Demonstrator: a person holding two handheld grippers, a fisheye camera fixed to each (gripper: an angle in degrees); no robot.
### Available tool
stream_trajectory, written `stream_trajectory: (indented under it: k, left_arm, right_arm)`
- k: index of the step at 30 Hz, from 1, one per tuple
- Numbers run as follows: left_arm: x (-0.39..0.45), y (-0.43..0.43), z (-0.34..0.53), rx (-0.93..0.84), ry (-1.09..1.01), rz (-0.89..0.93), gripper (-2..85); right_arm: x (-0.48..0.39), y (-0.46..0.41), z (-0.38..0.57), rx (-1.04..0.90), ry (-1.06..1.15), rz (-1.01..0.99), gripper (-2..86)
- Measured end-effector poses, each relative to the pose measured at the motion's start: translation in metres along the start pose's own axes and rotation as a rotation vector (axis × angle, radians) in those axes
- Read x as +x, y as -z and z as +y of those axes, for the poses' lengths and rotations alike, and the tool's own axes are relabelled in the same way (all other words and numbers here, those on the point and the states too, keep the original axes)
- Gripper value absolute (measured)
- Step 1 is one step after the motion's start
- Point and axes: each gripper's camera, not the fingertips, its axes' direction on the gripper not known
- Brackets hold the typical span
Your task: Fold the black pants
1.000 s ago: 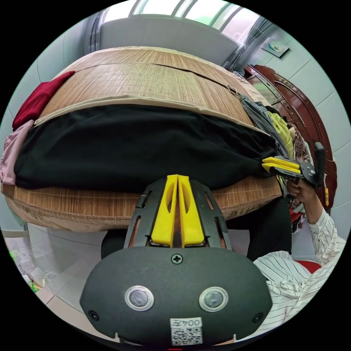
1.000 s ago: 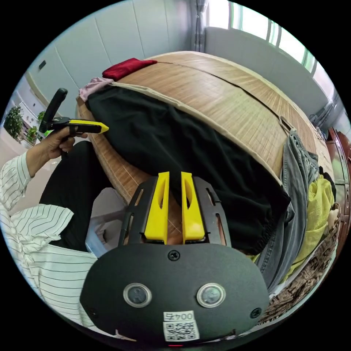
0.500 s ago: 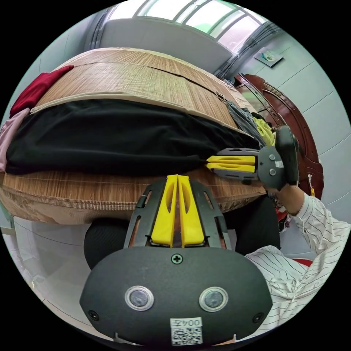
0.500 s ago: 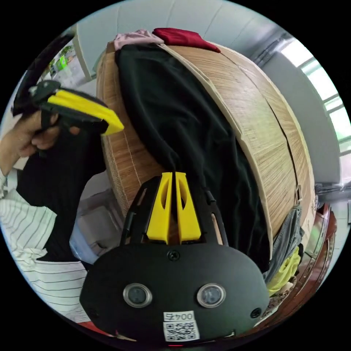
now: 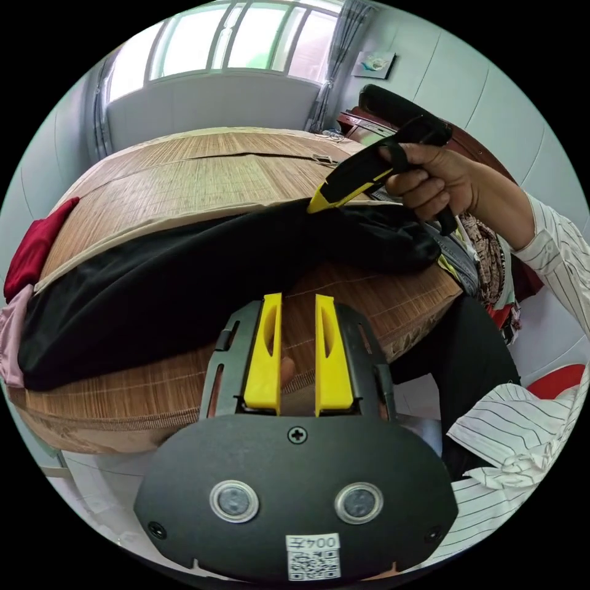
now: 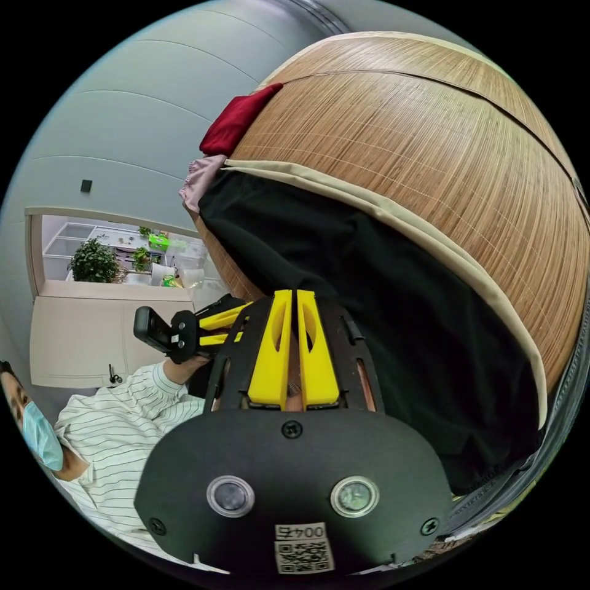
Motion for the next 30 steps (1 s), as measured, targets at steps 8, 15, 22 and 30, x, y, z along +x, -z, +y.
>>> stream_trajectory:
  k: [8,15,22,30]
  left_arm:
    - [0.032,-0.031,-0.04,-0.047,-0.269,-0.073,10.2]
    - [0.044,-0.06,-0.075,-0.038,-0.334,0.022,10.1]
    - [0.02,-0.06,-0.06,-0.052,-0.096,0.269,4.2]
    - [-0.006,-0.059,-0.019,-0.039,0.164,0.459,3.1]
  right_arm:
    - [0.037,0.022,0.005,0.006,-0.039,-0.104,1.0]
    - [0.041,0.029,0.01,-0.053,-0.029,-0.042,2.0]
    - [0.057,0.064,0.057,0.109,-0.06,0.081,6.0]
    - [0.127,0.11,0.21,0.371,-0.358,0.429,8.3]
